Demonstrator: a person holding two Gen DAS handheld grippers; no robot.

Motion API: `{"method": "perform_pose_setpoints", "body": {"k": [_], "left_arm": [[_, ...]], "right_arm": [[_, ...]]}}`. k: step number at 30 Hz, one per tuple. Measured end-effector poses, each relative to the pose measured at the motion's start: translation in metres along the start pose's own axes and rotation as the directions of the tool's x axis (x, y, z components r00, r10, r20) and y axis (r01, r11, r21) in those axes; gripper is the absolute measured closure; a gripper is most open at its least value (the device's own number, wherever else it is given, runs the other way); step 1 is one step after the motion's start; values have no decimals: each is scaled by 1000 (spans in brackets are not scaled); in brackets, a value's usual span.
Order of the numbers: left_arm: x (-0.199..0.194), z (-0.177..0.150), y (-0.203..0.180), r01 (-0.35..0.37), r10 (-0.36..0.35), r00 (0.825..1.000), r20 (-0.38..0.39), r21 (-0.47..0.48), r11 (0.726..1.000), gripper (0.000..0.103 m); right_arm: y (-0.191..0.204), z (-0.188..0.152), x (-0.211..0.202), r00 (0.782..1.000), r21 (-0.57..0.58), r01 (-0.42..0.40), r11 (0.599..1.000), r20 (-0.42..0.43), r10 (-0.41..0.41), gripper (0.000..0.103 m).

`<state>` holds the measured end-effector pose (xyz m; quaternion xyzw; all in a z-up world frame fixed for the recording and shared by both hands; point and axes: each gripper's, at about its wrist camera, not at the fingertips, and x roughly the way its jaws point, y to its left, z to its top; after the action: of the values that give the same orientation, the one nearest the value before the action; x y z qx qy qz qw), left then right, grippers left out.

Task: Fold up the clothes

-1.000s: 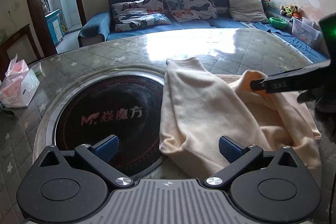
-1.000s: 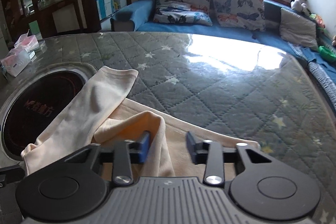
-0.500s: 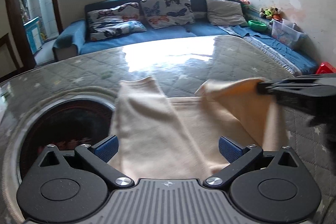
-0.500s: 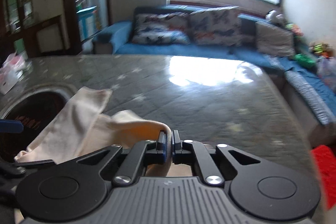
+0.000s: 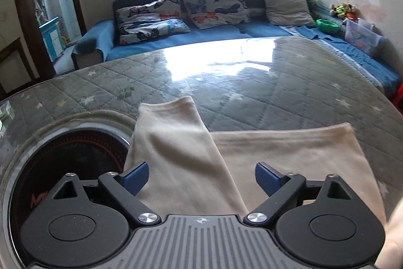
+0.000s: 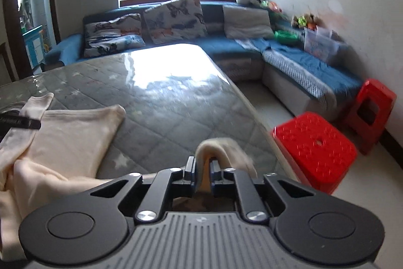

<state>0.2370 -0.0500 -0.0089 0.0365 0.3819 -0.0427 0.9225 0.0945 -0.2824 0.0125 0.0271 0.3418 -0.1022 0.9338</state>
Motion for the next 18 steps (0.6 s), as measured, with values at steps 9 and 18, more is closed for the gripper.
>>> {"method": "perform_pose_setpoints", "body": {"k": [9, 18], "left_arm": [[17, 6, 18, 10, -10, 1000, -4, -28, 1000, 58], [5, 6, 37, 50, -49, 999, 14, -70, 996, 87]], "right_arm": [[-6, -3, -7, 1000, -5, 8, 1000, 23, -8, 76], [1, -3, -20, 999, -32, -20, 999, 38, 21, 74]]}}
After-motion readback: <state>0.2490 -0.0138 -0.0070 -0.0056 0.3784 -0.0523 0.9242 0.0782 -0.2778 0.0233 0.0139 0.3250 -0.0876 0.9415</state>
